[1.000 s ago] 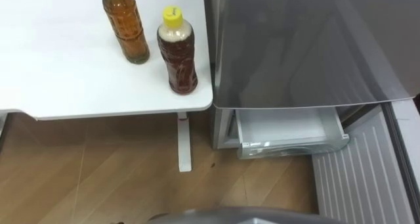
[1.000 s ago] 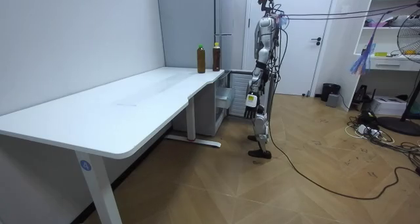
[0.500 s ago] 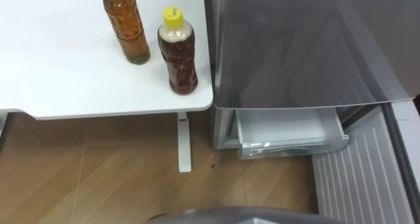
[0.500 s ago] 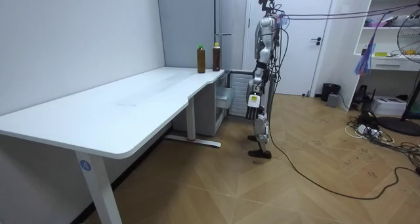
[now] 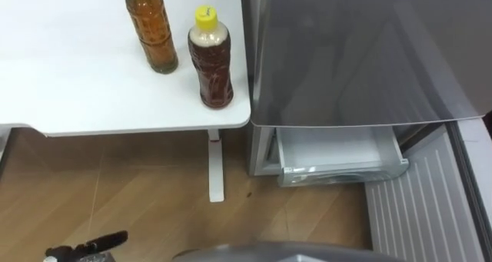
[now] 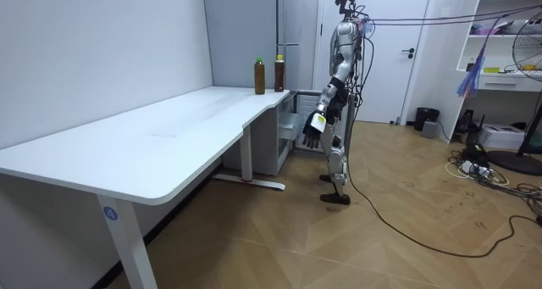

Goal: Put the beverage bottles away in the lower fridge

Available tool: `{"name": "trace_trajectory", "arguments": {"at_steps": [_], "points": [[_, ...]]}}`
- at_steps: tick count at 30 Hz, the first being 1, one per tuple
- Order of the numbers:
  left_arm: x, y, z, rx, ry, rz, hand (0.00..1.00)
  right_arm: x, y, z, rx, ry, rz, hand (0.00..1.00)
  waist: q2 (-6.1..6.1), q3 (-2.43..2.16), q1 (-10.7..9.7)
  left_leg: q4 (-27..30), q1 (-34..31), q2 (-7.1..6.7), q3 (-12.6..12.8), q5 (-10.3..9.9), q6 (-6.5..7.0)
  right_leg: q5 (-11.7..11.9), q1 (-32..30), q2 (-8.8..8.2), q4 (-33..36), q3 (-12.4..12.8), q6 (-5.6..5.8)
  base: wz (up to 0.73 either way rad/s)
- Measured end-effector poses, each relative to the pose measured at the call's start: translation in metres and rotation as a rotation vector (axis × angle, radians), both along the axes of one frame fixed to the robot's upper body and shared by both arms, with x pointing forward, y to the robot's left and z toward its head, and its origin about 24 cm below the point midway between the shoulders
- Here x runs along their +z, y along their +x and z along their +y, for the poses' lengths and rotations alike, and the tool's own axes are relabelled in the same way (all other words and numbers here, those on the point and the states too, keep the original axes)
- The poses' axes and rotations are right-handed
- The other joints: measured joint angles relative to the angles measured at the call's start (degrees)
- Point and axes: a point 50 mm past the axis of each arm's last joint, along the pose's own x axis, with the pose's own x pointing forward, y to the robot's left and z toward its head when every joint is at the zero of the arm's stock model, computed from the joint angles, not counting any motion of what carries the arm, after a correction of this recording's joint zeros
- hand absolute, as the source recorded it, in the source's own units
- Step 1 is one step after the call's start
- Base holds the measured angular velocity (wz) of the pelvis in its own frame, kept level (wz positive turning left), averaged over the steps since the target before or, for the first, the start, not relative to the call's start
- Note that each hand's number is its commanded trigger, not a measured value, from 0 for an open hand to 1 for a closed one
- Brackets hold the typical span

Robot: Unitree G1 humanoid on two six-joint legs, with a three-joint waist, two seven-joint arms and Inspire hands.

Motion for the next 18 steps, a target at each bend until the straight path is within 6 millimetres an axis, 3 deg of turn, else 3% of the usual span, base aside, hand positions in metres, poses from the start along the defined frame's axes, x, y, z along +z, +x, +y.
{"name": "trace_trajectory", "arguments": {"at_steps": [6, 10, 12, 18], "points": [[0.038, 0.040, 0.011, 0.032, 0.202, -0.252, 0.00, 0.001, 0.000, -0.003, 0.014, -0.010, -0.027, 0.00, 0.27, -0.02, 1.0, 0.0, 0.3, -0.02, -0.1, 0.0, 0.00, 0.0, 0.0, 0.03, 0.0, 0.0, 0.00, -0.01], [0.056, 0.052, 0.014, 0.089, 0.251, -0.368, 0.00, 0.001, 0.000, -0.003, 0.015, -0.009, -0.029, 0.00, 0.25, -0.03, 1.2, 0.0, 0.2, -0.03, -0.1, 0.0, 0.00, 0.0, -0.1, 0.01, 0.0, 0.0, -0.01, 0.00], [0.075, 0.065, 0.014, 0.093, 0.297, -0.471, 0.00, 0.001, 0.000, -0.003, 0.016, -0.003, -0.027, 0.00, 0.26, -0.04, 1.3, 0.0, 0.1, -0.03, -0.1, 0.0, 0.00, 0.0, -0.3, 0.01, 0.1, 0.0, -0.01, 0.00], [0.114, 0.087, 0.011, 0.034, 0.383, -0.662, 0.00, 0.002, -0.002, -0.006, 0.022, 0.024, -0.038, 0.00, 0.73, -0.17, 0.9, 0.0, 0.1, -0.01, -0.1, 0.0, 0.00, 0.0, 0.0, -0.01, 0.2, -0.1, -0.06, 0.00]]}}
